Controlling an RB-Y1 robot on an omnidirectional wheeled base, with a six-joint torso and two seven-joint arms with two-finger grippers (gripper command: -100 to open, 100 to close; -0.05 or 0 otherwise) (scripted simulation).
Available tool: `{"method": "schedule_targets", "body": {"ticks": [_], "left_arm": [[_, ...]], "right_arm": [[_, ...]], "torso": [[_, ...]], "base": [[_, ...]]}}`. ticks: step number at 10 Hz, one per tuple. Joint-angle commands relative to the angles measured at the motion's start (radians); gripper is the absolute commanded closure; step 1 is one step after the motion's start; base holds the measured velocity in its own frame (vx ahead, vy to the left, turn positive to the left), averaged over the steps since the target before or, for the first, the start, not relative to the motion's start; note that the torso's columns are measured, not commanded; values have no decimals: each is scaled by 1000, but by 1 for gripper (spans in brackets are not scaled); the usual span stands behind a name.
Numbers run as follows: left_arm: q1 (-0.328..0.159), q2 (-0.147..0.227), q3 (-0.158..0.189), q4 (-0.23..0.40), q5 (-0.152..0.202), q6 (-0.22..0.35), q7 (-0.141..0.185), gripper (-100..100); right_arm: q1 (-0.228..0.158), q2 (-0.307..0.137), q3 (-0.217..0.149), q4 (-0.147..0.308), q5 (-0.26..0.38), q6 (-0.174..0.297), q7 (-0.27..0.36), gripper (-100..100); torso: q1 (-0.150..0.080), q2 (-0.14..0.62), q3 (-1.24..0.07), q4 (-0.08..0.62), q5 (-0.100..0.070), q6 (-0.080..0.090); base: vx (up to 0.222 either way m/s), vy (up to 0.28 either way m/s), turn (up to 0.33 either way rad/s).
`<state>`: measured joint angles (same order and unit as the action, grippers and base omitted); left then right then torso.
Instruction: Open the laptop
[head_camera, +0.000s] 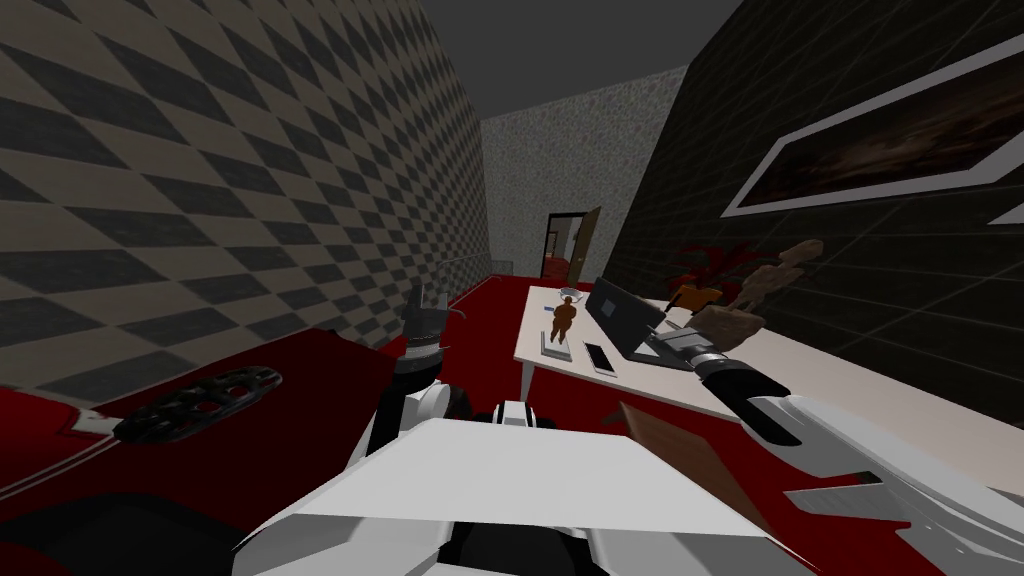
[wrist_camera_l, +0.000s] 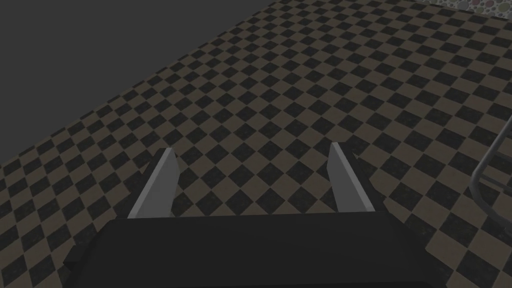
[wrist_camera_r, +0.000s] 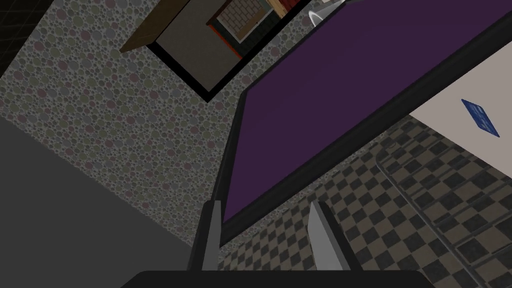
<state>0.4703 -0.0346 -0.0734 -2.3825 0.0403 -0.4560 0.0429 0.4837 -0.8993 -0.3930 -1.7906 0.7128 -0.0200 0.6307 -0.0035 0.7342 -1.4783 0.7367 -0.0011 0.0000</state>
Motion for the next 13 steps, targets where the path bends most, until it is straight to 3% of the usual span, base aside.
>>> {"method": "schedule_targets", "body": {"ticks": [1, 3, 4, 12, 13], "left_arm": [[0, 0, 0, 0, 0, 0, 0, 0], [0, 0, 0, 0, 0, 0, 0, 0], [0, 0, 0, 0, 0, 0, 0, 0], [0, 0, 0, 0, 0, 0, 0, 0], [0, 0, 0, 0, 0, 0, 0, 0]], "right_arm": [[-22, -1, 2, 34, -49, -12, -50, 100], [-26, 0, 6, 39, -55, -15, -55, 100], [-51, 28, 15, 71, -83, -30, -83, 100], [-146, 134, 50, 193, -187, -86, -176, 100], [-143, 118, 37, 169, -181, -79, -172, 100]], "torso": [[0, -1, -1, 0, 0, -1], [0, -3, -2, -1, 0, -2], [3, -3, -2, -1, 1, -2], [-10, -6, -3, -7, -10, -1], [-9, -7, -3, -8, -11, 0]], "base": [[-51, -69, 14], [-32, -47, 6], [-36, -63, 27], [-38, -99, 37], [-22, -38, 7]]}}
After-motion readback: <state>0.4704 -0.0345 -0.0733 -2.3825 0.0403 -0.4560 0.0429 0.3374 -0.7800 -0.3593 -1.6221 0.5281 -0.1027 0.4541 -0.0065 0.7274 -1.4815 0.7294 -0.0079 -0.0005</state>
